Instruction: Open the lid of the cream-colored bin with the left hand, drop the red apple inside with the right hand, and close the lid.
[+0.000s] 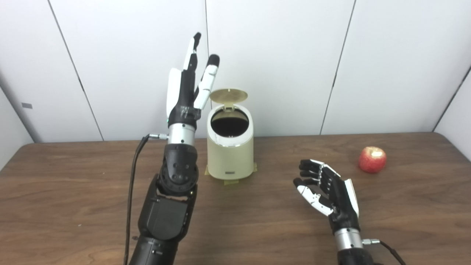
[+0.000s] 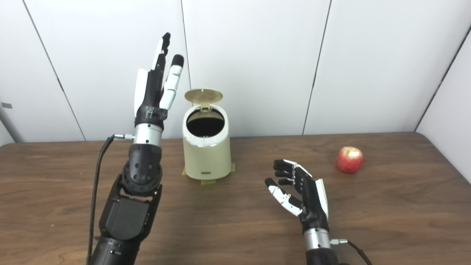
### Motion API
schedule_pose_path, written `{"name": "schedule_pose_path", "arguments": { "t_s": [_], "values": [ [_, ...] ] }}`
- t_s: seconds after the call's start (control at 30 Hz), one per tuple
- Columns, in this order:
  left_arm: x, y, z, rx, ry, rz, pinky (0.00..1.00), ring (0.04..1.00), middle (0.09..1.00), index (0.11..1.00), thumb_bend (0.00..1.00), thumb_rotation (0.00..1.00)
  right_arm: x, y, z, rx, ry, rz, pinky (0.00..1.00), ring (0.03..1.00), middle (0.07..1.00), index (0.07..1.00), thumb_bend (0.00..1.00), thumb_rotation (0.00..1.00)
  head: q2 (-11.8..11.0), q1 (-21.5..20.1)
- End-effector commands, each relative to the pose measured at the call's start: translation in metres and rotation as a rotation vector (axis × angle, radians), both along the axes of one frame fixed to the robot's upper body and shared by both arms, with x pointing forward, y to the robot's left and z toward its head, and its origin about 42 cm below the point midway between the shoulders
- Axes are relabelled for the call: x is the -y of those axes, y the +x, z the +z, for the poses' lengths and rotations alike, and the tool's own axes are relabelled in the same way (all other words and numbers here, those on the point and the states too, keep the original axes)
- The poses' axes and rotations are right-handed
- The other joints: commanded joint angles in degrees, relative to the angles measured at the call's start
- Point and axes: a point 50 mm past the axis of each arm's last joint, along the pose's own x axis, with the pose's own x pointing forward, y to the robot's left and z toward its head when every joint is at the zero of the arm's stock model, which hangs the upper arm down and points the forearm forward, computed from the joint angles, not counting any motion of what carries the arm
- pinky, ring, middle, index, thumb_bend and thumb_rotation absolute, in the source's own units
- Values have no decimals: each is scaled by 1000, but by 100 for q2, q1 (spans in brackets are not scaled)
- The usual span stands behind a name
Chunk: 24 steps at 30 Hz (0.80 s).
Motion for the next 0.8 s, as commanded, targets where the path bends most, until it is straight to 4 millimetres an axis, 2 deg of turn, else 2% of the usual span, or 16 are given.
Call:
{"name": "schedule_pose_path", "arguments": {
  "t_s": [0.0,0.13,0.27,0.33,0.43,0.47,0.5,0.53,0.57,0.6,0.63,0.7,0.77],
  "values": [
    [-9,-5,19,110,-26,6,937,974,976,958,366,1000,-2,6,15,81,-1,-5,590,670,686,667,238,292,0,-2],
    [-29,-20,0,115,-150,-40,935,959,942,932,337,1000,-1,6,18,113,16,-15,591,672,689,663,242,307,15,1],
    [-47,-41,-16,136,-213,-73,957,964,951,938,312,1000,1,5,28,147,4,-48,592,670,676,654,234,289,1,26],
    [-55,-53,-23,141,-229,-77,962,965,954,937,291,1000,6,5,36,190,-35,-66,608,688,685,662,246,376,-12,32],
    [-65,-69,-31,139,-259,-84,942,951,946,923,294,1000,22,8,50,245,-216,-97,566,654,680,673,265,450,-11,68],
    [-71,-76,-36,138,-260,-87,936,950,947,924,299,1000,31,10,58,254,-295,-107,543,640,680,687,305,433,-11,68],
    [-75,-80,-40,137,-259,-90,924,942,943,921,311,1000,37,12,63,258,-344,-113,517,622,684,698,416,315,-11,68],
    [-80,-86,-45,130,-252,-89,918,939,941,920,318,1000,44,14,72,252,-417,-121,503,612,686,704,473,251,-25,23],
    [-85,-92,-51,119,-238,-85,912,932,935,913,325,1000,51,15,82,237,-505,-128,530,642,706,726,609,206,-28,11],
    [-88,-95,-55,111,-229,-82,910,931,933,907,319,1000,54,16,88,223,-561,-135,561,672,728,745,687,208,-29,4],
    [-94,-101,-62,96,-220,-80,909,930,932,904,316,1000,60,17,104,223,-657,-130,576,687,740,755,727,209,-29,4],
    [-103,-109,-74,58,-214,-80,931,937,926,885,265,983,66,17,131,197,-785,-131,604,742,789,795,887,320,-29,4],
    [-109,-115,-84,19,-226,-76,949,941,924,882,263,976,70,17,152,128,-864,-137,596,772,830,830,952,378,-32,1]
  ]
}}
